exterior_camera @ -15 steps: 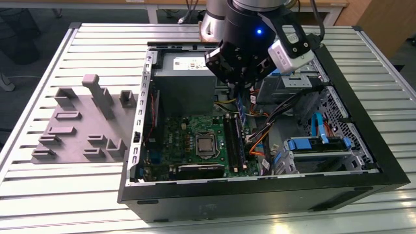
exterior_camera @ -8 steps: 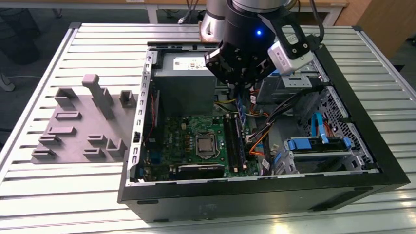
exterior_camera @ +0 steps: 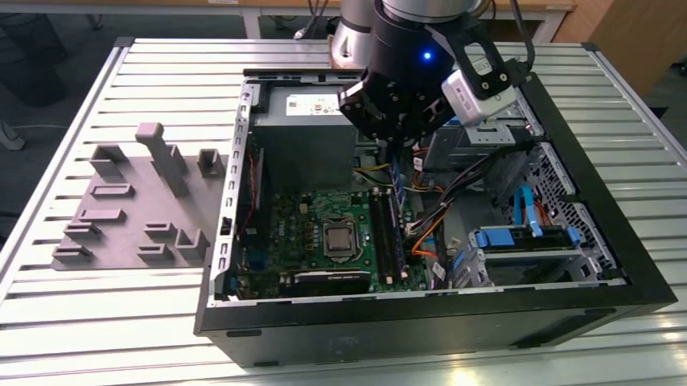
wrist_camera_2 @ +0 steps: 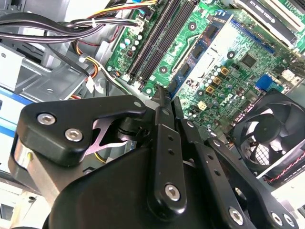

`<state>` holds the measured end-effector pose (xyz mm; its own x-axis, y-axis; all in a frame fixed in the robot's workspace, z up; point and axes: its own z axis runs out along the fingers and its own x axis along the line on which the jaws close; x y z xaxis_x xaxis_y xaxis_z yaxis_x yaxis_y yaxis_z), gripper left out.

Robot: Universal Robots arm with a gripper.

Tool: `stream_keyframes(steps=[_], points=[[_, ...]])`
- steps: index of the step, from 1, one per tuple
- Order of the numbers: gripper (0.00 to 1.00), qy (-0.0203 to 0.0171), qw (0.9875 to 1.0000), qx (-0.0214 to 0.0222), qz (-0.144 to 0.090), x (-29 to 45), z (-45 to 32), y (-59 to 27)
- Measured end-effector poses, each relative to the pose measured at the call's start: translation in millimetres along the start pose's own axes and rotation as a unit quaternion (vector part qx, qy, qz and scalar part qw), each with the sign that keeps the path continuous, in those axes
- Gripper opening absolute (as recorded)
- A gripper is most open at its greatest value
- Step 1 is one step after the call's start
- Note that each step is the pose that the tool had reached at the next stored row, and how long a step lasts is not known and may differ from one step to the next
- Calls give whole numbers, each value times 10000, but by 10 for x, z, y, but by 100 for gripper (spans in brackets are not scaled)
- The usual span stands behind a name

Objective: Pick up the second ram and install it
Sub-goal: 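Insert the second ram into the second slot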

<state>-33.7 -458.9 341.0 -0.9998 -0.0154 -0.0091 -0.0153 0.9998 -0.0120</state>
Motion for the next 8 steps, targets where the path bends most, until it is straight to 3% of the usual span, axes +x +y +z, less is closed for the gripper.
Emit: stream_keyframes(steps=[8], points=[[14,0,10000,1,1,0,46,1]])
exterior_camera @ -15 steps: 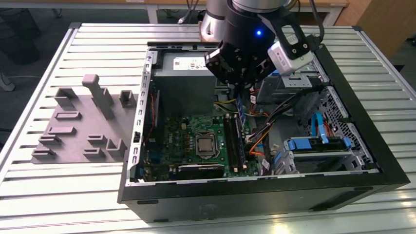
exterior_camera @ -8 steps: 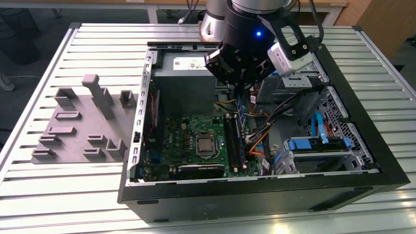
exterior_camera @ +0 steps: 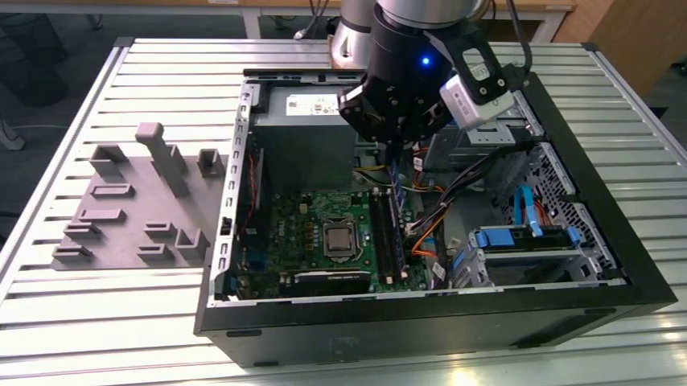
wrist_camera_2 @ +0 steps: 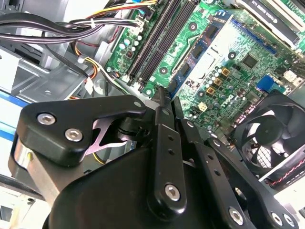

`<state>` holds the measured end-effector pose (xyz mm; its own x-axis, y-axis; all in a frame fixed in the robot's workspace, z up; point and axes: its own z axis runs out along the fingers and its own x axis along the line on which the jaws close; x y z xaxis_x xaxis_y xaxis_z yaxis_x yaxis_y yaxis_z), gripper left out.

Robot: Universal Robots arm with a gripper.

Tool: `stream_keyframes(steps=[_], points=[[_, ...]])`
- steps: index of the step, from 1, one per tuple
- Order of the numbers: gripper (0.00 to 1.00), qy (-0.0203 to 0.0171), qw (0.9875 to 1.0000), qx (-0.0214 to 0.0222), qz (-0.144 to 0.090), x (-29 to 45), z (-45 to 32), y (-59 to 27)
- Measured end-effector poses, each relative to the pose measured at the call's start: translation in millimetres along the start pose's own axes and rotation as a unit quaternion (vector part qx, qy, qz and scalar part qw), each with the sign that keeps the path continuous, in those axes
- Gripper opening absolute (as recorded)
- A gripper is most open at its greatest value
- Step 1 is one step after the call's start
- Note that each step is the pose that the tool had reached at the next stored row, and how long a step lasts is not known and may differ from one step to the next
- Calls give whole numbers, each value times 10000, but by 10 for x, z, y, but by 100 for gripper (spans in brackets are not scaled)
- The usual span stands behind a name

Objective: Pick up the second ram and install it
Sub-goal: 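Insert the second ram into the second slot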

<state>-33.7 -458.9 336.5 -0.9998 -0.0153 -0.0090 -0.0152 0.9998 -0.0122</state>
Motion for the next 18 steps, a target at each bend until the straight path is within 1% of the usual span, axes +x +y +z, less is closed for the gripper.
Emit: stream_keyframes(steps=[18], points=[[14,0,10000,-1,0,0,74,1]])
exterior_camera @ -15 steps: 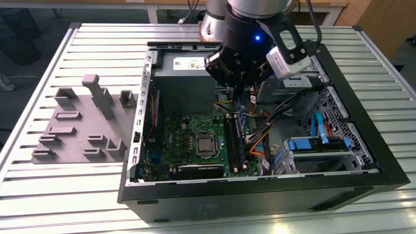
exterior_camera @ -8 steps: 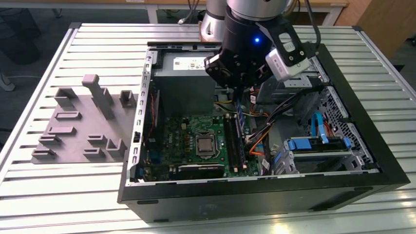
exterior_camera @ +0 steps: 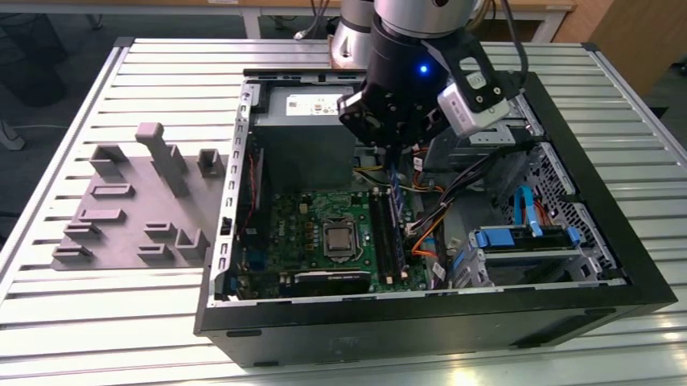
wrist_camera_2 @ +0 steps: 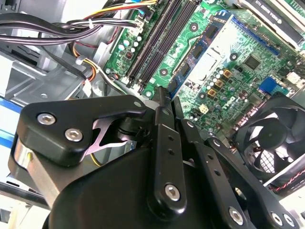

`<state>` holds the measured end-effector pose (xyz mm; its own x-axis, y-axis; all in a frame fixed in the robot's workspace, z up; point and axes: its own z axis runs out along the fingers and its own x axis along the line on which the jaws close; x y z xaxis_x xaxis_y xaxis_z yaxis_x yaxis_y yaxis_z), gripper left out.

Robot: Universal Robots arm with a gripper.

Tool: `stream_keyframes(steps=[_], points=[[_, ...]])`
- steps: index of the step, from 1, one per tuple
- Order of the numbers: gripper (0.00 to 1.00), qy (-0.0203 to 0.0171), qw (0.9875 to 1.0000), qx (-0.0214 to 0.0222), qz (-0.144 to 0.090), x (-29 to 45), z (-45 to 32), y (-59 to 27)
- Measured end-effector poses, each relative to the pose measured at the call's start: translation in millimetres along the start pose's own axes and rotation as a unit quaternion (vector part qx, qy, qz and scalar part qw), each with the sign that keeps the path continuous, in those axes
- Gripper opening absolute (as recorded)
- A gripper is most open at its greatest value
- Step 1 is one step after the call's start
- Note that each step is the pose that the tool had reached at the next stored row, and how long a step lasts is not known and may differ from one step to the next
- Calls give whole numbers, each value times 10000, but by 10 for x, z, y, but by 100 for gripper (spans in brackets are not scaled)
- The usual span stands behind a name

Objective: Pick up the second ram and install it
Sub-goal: 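Insert the second ram into the second slot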

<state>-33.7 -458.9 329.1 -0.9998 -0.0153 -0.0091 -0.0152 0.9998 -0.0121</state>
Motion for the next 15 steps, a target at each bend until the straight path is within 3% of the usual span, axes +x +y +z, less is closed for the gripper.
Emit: stream_keyframes(steps=[15], points=[[14,0,10000,0,0,0,47,1]])
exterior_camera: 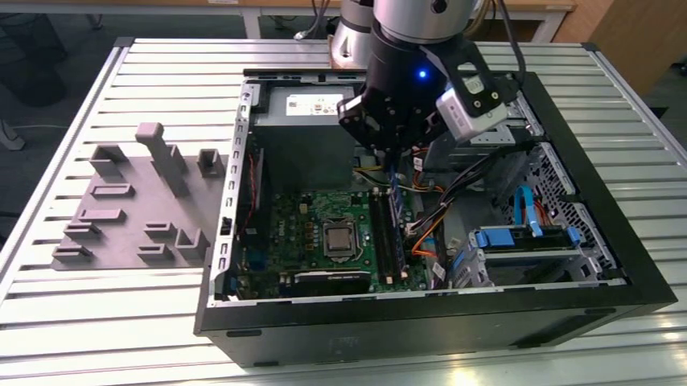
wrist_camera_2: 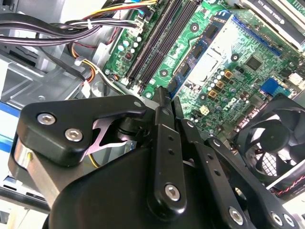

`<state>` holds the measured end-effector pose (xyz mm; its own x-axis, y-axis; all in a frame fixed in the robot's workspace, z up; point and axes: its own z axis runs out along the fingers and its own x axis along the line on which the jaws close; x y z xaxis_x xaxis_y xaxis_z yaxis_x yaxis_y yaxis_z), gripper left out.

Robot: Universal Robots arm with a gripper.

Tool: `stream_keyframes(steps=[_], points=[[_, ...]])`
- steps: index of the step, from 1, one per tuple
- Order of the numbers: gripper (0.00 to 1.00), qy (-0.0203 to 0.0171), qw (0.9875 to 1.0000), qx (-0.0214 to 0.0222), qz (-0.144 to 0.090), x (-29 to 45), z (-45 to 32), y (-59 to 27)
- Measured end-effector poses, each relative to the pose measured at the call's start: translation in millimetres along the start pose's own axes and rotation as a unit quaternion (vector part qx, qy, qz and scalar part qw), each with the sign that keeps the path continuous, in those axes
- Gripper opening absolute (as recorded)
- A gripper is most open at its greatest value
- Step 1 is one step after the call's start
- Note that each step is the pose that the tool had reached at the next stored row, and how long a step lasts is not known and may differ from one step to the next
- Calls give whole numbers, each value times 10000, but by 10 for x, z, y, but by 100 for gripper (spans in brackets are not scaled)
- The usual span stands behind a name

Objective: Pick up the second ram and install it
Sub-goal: 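Insert the second ram into the second slot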

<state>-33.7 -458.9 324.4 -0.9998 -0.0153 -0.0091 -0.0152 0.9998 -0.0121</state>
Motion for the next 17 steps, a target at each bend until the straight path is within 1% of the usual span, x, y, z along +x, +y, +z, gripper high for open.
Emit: stream_keyframes(steps=[17], points=[[14,0,10000,0,0,0,43,0]])
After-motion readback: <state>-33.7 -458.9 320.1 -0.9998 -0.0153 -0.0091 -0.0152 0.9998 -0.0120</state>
